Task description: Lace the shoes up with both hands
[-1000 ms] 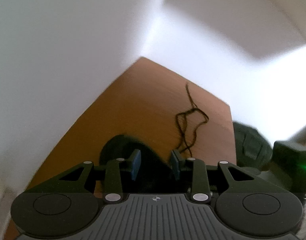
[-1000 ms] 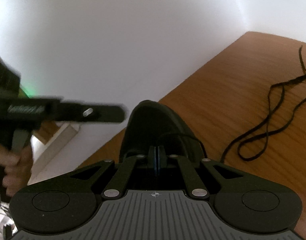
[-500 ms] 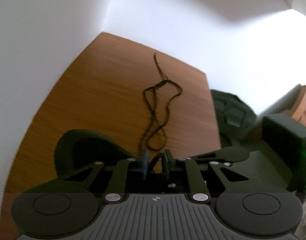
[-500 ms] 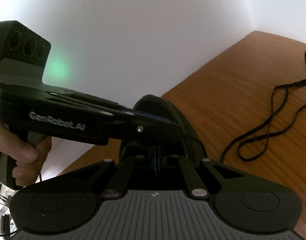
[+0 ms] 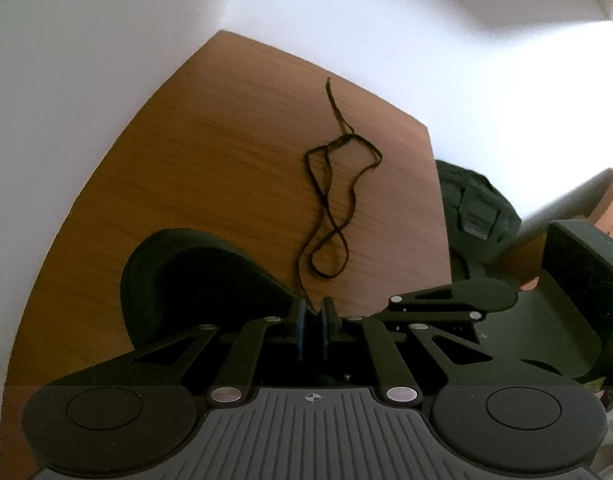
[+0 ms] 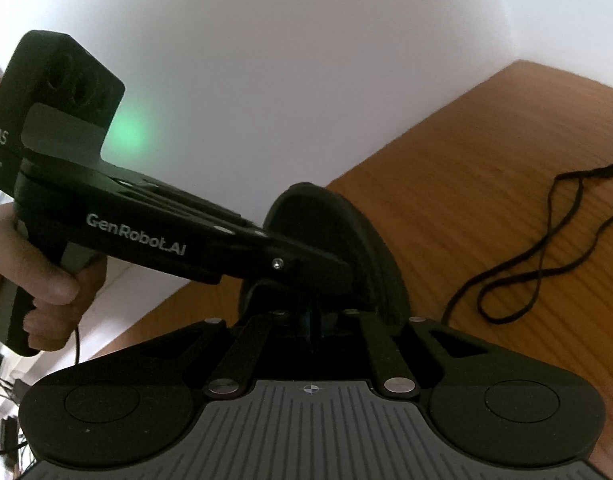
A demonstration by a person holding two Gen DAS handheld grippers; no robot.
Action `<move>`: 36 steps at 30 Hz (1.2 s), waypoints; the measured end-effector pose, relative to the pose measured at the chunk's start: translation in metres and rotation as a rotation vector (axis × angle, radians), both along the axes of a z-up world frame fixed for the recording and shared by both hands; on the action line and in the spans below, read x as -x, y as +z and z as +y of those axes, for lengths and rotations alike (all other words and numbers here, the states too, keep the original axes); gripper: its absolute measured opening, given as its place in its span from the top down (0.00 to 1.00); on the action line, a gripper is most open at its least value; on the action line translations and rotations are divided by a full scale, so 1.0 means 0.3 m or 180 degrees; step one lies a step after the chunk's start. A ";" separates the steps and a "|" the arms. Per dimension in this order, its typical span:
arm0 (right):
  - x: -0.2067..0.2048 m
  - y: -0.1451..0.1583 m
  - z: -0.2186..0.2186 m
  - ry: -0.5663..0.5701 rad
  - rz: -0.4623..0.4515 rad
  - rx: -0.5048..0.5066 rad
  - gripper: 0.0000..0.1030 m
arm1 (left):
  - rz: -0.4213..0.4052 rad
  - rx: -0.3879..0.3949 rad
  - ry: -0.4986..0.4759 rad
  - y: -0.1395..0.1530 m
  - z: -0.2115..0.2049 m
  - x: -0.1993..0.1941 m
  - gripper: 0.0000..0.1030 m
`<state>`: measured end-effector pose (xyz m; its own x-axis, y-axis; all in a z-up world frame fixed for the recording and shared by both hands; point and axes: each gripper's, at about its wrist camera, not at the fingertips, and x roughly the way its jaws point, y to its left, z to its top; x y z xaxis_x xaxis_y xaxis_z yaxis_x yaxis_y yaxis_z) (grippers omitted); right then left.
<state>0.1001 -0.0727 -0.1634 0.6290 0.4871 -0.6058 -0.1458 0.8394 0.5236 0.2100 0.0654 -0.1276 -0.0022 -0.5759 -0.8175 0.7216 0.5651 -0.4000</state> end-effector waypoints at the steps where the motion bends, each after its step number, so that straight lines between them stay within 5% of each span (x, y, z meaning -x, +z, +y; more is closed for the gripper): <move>1: -0.001 0.003 0.003 0.0013 0.0013 0.0003 0.87 | 0.0000 -0.0006 0.0009 -0.003 0.003 -0.001 0.92; 3: 0.003 0.017 -0.002 0.0050 0.0088 -0.0010 0.65 | -0.0003 -0.0038 -0.0007 -0.011 0.005 0.002 0.92; 5: 0.020 0.040 -0.017 0.0103 0.0152 -0.0034 0.53 | 0.0009 -0.0038 -0.0027 -0.019 0.007 0.009 0.92; 9: 0.085 0.077 -0.079 0.0240 0.0271 -0.0282 0.55 | 0.0032 -0.0006 0.0020 -0.029 0.017 0.011 0.92; 14: 0.152 0.118 -0.147 0.0162 0.0132 -0.0385 0.86 | 0.0027 0.0008 0.0061 -0.030 0.025 0.009 0.92; 25: 0.069 0.108 -0.166 0.0189 -0.0220 0.0148 0.85 | -0.0006 0.0370 0.0615 0.075 0.174 0.020 0.92; 36: 0.017 0.017 -0.177 0.0593 -0.0297 0.0001 0.84 | 0.0113 0.0504 0.1362 0.060 0.361 0.199 0.90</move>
<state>0.0951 -0.1260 -0.1585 0.5814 0.6002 -0.5492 -0.3465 0.7935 0.5003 0.1502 0.1737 -0.1095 0.2368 -0.6490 -0.7230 0.4210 0.7392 -0.5257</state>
